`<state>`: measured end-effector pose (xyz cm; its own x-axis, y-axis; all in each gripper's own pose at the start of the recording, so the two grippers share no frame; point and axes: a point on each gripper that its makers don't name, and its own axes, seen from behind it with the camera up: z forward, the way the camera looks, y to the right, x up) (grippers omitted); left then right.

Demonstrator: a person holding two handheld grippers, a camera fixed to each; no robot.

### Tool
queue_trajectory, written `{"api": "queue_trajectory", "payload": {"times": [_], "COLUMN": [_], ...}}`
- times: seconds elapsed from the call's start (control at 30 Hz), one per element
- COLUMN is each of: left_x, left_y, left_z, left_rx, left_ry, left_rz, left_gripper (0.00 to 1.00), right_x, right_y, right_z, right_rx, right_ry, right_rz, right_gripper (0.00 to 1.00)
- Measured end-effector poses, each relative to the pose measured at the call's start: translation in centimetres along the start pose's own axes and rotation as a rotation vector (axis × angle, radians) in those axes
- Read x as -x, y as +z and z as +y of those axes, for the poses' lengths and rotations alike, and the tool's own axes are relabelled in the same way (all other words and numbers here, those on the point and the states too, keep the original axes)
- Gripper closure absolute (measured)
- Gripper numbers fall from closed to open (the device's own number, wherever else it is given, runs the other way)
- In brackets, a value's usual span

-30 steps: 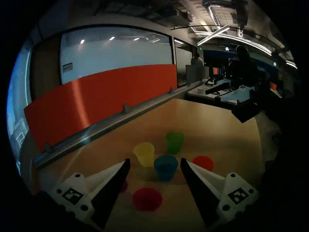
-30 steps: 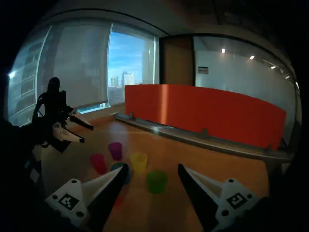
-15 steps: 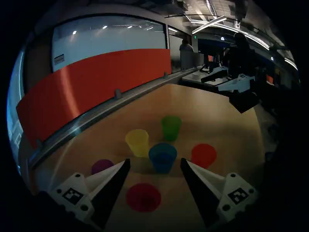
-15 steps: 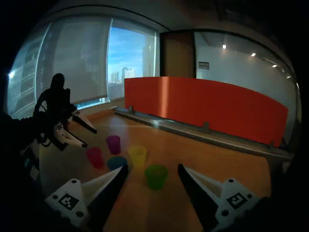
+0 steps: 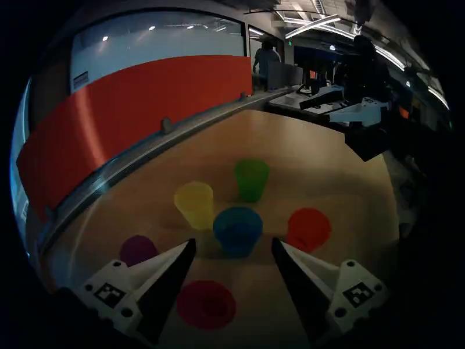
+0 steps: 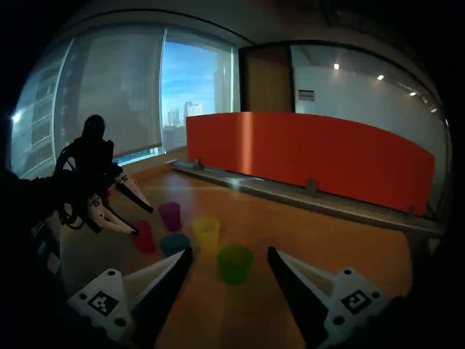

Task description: Pour water

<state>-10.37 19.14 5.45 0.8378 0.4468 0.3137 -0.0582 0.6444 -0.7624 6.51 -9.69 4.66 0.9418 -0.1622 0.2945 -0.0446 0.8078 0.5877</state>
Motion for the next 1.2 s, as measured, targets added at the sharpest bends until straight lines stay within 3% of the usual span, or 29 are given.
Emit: {"api": "queue_trajectory", "payload": {"times": [0.6, 1.2], "left_x": [1.6, 2.4], "left_y": [4.0, 6.4], "left_z": [0.2, 0.0], "left_rx": [0.021, 0.014], "left_ry": [-0.040, -0.058], "left_rz": [-0.092, -0.123], "left_gripper": [0.03, 0.03], "right_x": [0.5, 1.2], "right_y": [1.2, 2.1], "right_z": [0.4, 1.0], "right_rx": [-0.007, -0.005], "right_ry": [0.008, 0.011], "right_rz": [-0.008, -0.023], "right_gripper": [0.00, 0.00]}}
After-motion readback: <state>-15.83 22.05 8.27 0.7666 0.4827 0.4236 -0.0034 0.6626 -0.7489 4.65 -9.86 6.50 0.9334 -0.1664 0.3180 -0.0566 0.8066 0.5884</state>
